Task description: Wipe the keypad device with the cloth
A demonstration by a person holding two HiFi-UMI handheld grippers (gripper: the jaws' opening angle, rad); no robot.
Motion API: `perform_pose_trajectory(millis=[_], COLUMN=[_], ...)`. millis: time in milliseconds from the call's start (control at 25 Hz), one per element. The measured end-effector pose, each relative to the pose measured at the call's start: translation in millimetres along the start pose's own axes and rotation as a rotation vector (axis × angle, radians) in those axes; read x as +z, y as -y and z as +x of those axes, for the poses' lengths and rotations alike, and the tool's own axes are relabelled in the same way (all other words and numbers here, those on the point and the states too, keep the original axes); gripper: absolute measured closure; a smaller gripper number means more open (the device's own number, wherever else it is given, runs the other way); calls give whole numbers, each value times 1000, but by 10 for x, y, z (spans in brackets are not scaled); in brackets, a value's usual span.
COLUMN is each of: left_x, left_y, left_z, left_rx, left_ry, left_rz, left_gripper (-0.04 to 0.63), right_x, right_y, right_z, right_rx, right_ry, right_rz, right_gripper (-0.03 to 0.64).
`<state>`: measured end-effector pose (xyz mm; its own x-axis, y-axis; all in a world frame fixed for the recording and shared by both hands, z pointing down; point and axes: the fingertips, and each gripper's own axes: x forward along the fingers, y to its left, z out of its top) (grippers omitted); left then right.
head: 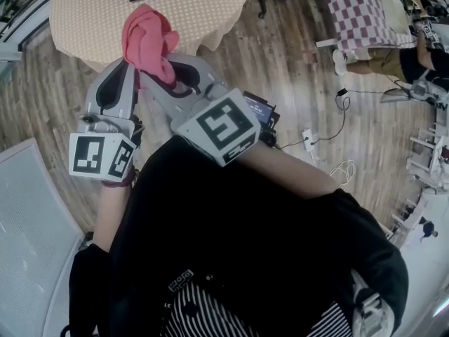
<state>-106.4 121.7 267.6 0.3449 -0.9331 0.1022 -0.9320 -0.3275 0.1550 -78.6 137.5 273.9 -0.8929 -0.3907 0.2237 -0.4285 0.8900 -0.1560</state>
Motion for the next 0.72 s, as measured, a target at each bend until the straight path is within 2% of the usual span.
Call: perform_pose_trajectory(millis=[120,440,720], left_x=[154,316,389], left_y=[-86,-286,-334], left_z=[245,985,1403], left_rx=[21,76,118], left_ry=[-3,-27,-49], left_rz=[52,20,22], left_gripper=[594,594,594], right_x=[142,376,451], right_y=[245,969,1413], right_z=[126,372,475], right_rx=[25,95,150], right_ry=[3,-4,-11], right_rz=[6,27,61], right_gripper=[534,534,534])
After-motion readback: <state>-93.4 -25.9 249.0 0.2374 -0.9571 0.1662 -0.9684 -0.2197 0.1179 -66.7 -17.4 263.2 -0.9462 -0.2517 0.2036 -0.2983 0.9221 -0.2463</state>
